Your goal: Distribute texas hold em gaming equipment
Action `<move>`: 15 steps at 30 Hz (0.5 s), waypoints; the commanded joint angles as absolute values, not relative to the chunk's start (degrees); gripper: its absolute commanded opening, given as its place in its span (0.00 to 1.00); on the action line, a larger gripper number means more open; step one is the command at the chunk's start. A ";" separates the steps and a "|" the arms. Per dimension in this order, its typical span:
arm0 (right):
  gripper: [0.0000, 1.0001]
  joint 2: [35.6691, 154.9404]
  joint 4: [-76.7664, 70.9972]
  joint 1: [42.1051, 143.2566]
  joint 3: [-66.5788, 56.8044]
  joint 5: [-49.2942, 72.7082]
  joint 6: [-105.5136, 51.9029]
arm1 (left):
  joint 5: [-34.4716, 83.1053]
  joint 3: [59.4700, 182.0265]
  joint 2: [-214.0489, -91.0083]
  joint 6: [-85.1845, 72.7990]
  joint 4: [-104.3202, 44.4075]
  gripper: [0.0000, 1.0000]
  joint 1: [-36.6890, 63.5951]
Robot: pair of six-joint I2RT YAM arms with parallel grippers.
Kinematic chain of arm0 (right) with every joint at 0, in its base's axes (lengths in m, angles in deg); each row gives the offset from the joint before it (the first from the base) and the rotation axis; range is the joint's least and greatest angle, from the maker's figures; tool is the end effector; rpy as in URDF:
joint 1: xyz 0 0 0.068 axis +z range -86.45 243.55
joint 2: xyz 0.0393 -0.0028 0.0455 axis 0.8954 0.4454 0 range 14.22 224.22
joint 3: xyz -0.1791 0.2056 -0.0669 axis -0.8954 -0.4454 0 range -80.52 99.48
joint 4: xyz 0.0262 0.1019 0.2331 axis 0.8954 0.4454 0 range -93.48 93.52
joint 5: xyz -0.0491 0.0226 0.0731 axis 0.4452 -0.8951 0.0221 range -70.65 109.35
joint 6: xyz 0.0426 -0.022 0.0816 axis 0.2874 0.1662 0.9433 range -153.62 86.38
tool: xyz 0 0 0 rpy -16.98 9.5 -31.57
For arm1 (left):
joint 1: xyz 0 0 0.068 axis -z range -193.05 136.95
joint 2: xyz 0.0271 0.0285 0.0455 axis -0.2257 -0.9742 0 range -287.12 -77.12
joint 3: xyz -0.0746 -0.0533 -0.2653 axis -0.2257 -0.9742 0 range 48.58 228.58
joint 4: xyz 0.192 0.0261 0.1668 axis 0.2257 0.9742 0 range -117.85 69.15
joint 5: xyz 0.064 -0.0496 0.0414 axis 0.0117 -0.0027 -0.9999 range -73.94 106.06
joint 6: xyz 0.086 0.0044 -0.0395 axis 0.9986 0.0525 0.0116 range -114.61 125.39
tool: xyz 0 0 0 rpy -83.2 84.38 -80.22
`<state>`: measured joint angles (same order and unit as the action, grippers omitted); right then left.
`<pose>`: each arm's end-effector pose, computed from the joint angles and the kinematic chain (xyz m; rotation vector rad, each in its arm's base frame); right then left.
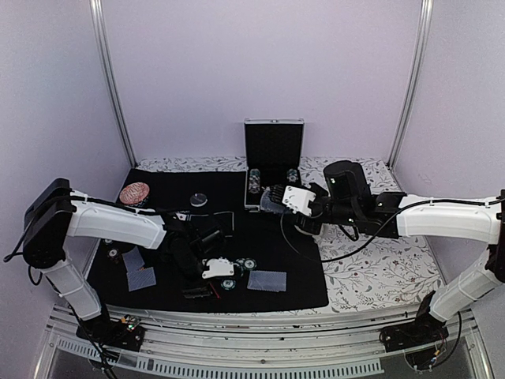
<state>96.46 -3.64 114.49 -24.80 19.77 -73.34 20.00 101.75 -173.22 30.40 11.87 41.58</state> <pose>0.2315 0.2844 0.2594 -1.4423 1.4324 0.1159 0.1602 -0.2358 0.1072 1.9463 2.3241 -0.1507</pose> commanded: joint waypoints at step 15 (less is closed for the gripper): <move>0.43 94.51 -3.72 114.11 -24.76 20.62 -73.17 | 19.36 101.50 -172.05 34.02 7.98 0.82 42.10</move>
<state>96.31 -3.45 114.47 -24.80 19.95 -73.43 19.87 101.75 -173.17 31.60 11.00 41.69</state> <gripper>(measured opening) 0.429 0.815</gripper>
